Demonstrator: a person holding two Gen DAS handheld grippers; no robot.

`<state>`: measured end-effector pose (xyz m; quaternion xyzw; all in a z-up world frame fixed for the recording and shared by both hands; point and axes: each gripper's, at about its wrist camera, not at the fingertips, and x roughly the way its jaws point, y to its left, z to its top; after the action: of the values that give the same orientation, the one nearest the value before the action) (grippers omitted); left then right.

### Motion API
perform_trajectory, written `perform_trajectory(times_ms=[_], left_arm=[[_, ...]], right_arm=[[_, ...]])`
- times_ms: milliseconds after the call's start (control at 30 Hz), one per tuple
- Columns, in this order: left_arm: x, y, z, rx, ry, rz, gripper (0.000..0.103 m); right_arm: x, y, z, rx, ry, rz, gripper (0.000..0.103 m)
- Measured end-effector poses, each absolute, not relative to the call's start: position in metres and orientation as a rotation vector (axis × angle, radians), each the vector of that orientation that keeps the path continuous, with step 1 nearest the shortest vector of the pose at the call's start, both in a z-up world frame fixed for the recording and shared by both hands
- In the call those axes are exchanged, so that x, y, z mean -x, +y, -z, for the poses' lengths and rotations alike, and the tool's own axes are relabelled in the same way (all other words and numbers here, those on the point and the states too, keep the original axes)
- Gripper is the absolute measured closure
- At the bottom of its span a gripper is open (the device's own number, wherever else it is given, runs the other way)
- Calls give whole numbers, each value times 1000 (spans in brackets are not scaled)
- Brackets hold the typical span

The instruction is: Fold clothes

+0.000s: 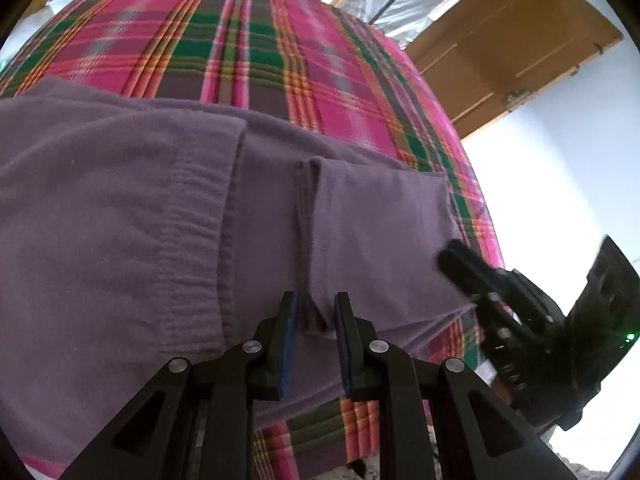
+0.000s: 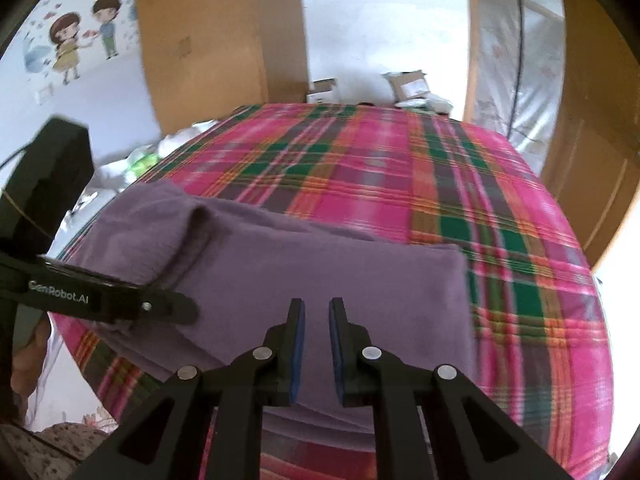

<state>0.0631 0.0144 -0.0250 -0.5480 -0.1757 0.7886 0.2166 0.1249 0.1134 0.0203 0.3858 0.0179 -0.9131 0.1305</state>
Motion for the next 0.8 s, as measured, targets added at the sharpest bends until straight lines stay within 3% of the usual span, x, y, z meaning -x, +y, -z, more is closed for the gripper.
perform_trajectory(times_ms=[800], left_arm=[[-111,-79,-13,1350,-755,-2328,84]], right_arm=[[-58,39,-15,-1142,150,2606,88]])
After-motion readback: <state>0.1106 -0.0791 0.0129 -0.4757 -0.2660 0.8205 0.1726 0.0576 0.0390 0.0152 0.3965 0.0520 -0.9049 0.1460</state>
